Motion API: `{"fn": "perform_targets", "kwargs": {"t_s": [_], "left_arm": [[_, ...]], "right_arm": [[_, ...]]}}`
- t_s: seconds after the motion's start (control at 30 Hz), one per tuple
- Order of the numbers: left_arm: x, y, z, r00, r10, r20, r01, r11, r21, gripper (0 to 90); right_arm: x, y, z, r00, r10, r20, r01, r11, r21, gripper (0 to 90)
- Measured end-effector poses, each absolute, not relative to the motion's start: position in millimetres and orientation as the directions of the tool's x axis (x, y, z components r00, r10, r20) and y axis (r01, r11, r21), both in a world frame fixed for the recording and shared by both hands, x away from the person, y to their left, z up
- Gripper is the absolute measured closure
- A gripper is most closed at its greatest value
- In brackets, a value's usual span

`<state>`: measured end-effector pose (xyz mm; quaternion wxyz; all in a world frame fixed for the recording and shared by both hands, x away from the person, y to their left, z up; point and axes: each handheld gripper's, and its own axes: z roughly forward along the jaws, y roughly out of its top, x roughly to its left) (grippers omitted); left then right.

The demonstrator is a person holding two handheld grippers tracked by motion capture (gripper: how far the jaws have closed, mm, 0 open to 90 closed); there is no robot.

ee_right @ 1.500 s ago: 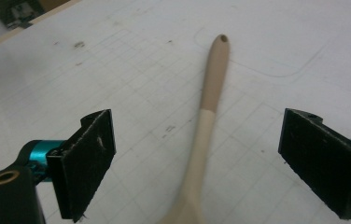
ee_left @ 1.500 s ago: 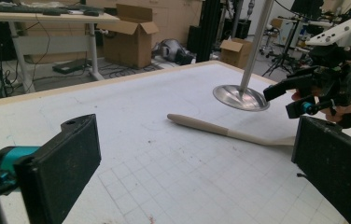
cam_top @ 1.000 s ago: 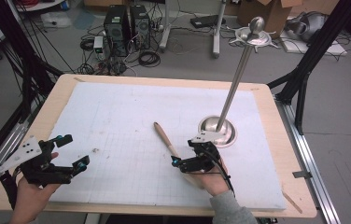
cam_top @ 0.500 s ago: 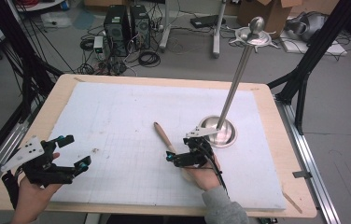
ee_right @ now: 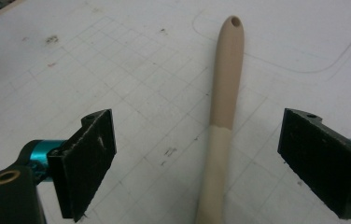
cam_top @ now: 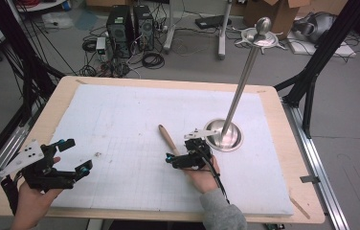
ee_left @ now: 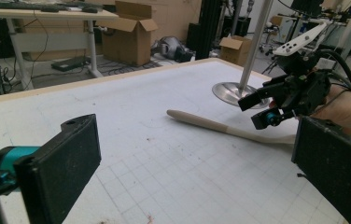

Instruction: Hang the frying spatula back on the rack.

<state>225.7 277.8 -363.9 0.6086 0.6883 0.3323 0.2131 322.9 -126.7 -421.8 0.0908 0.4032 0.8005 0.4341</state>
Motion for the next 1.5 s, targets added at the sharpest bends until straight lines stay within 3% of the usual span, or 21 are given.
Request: {"fn": "perform_targets", "kwargs": {"t_s": [0.67, 0.87, 1.27, 1.5], "left_arm": [[226.0, 278.1, -364.7, 0.688, 0.717, -0.113, 0.201, -0.038, 0.979, 1.8], [226.0, 278.7, -365.2, 0.686, 0.718, -0.113, 0.203, -0.039, 0.978, 1.8], [226.6, 278.5, -366.0, 0.686, 0.719, -0.113, 0.203, -0.04, 0.978, 1.8], [226.9, 278.9, -366.9, 0.684, 0.72, -0.118, 0.207, -0.036, 0.978, 1.8]], "right_arm": [[313.9, -120.9, -442.8, -0.627, 0.764, 0.152, 0.577, 0.325, 0.75, 14.6], [306.9, -119.5, -445.4, -0.632, 0.769, 0.095, 0.544, 0.353, 0.761, 17.5], [299.1, -117.5, -445.4, -0.602, 0.797, 0.039, 0.54, 0.371, 0.756, 40.1], [300.0, -118.2, -446.2, -0.607, 0.794, 0.046, 0.55, 0.377, 0.745, 47.9]]}}
